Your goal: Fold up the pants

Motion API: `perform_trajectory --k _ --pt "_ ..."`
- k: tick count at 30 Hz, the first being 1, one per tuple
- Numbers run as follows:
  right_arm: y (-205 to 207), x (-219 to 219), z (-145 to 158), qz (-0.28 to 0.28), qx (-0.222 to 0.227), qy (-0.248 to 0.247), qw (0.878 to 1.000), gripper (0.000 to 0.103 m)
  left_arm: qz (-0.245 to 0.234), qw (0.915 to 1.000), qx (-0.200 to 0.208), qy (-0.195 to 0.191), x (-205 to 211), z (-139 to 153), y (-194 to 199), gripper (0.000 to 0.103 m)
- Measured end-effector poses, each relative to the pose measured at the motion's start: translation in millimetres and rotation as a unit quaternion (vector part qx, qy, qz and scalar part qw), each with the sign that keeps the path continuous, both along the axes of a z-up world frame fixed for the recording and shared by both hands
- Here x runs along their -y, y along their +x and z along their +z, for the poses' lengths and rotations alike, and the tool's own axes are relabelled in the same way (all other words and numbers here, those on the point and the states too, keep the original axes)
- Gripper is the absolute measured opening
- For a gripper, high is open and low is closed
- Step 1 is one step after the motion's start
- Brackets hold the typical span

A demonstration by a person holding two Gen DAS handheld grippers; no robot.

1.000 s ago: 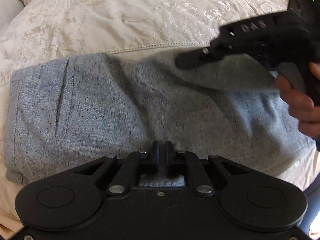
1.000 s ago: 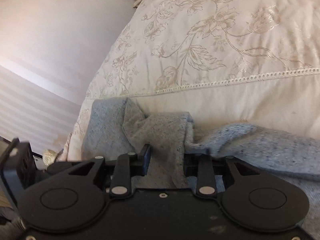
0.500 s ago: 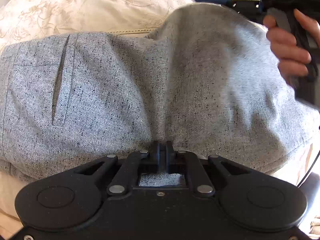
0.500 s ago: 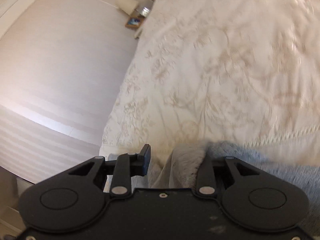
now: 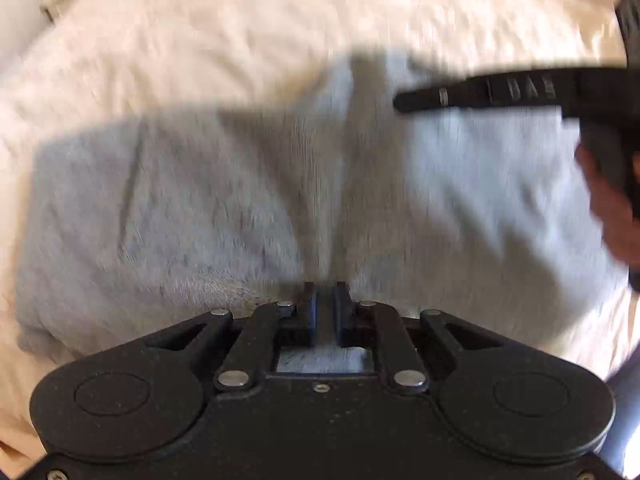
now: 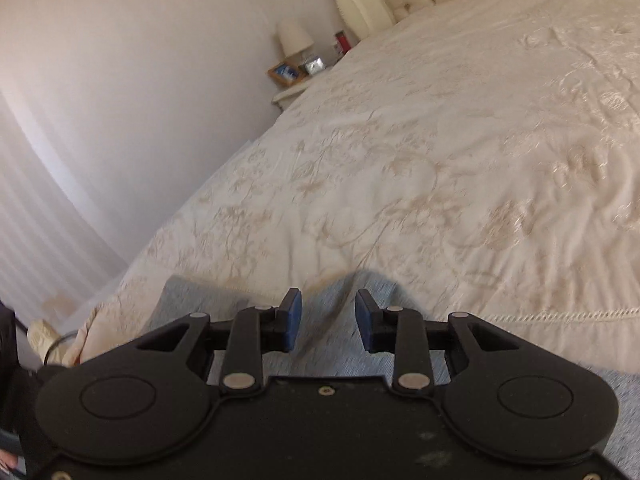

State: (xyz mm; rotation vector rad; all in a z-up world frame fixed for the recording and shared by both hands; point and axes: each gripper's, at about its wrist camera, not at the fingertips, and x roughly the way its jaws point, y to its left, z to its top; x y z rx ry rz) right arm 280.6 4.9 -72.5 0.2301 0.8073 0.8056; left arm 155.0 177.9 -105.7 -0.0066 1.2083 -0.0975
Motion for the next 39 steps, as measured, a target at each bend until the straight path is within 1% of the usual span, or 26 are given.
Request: perform_trajectory --k 1,3,5,6,7,9,11,13,15,16,17,18,19,20,21,23,24,26,28,29,31,33,35,37,38,39 --pt "-3 -8 -8 0.015 -0.010 -0.021 1.000 0.033 -0.021 0.9997 0.008 0.012 2 0 -8 0.020" --pt "-3 -22 -25 0.021 -0.006 -0.080 0.997 0.032 -0.061 0.9973 0.014 0.039 6 10 -22 0.021" --pt "0 -21 -39 -0.014 -0.010 -0.130 0.991 0.028 -0.080 0.9952 0.015 0.055 7 22 -30 0.020" --pt "1 -13 -44 -0.037 -0.020 -0.126 0.991 0.027 -0.079 0.9951 0.016 0.056 6 29 -30 0.019" --pt "0 -7 -45 -0.044 -0.027 -0.110 0.993 0.028 -0.078 0.9954 0.021 0.051 6 38 -29 0.019" --pt "-13 0 -39 -0.045 -0.024 -0.095 0.994 0.031 -0.049 0.9968 0.058 0.024 0 59 -24 0.019" --pt "-35 -1 -30 -0.021 0.002 -0.085 0.996 0.033 -0.019 0.9948 0.100 -0.004 -2 73 -14 0.019" --pt "-62 -9 -28 0.018 -0.001 -0.083 0.996 0.033 0.000 0.9937 0.111 -0.015 0 70 -3 0.020" --pt "-83 -25 -41 0.066 -0.026 -0.105 0.992 0.032 0.004 0.9947 0.101 -0.021 4 58 10 0.020" --pt "-95 -28 -47 0.085 -0.032 -0.117 0.989 0.033 0.008 0.9958 0.088 -0.022 3 48 15 0.020" --pt "-109 -28 -49 0.101 -0.021 -0.126 0.987 0.033 0.008 0.9975 0.069 -0.017 5 38 18 0.020" --pt "-119 -26 -48 0.116 -0.009 -0.131 0.985 0.033 0.001 0.9993 0.037 -0.007 7 25 18 0.020" --pt "-125 -22 -45 0.129 -0.008 -0.128 0.983 0.032 -0.012 0.9999 0.000 0.010 8 9 18 0.020" --pt "-125 -16 -41 0.130 -0.014 -0.120 0.984 0.030 -0.027 0.9993 -0.006 0.027 11 0 13 0.020" --pt "-122 -8 -37 0.120 -0.023 -0.107 0.987 0.029 -0.039 0.9986 0.009 0.035 13 1 8 0.020" --pt "-111 13 -29 0.066 -0.021 -0.091 0.993 0.030 -0.062 0.9963 0.015 0.058 23 11 3 0.019" --pt "-103 24 -25 0.030 -0.009 -0.091 0.995 0.030 -0.068 0.9958 0.020 0.058 26 19 3 0.018" --pt "-85 46 -22 -0.042 0.004 -0.095 0.995 0.033 -0.069 0.9952 0.055 0.042 26 38 6 0.019" --pt "-65 64 -23 -0.093 0.000 -0.092 0.991 0.033 -0.055 0.9932 0.099 0.030 27 54 19 0.020" --pt "-55 73 -24 -0.115 -0.002 -0.093 0.989 0.033 -0.042 0.9921 0.114 0.029 23 56 29 0.020" --pt "-39 86 -29 -0.148 -0.004 -0.108 0.983 0.033 -0.012 0.9907 0.132 0.033 21 54 51 0.021" --pt "-28 99 -37 -0.183 -0.003 -0.135 0.974 0.032 0.013 0.9915 0.115 0.059 14 41 72 0.023" --pt "-19 115 -45 -0.216 -0.002 -0.160 0.963 0.024 0.061 0.9906 0.072 0.099 -6 20 86 0.024" --pt "-8 136 -54 -0.249 -0.010 -0.174 0.953 0.023 0.105 0.9898 0.044 0.085 -38 6 83 0.017" --pt "-5 148 -58 -0.267 -0.012 -0.174 0.948 0.023 0.119 0.9897 0.043 0.067 -50 3 80 0.011" --pt "-4 160 -59 -0.281 -0.017 -0.170 0.944 0.022 0.126 0.9897 0.045 0.050 -58 4 76 0.011"
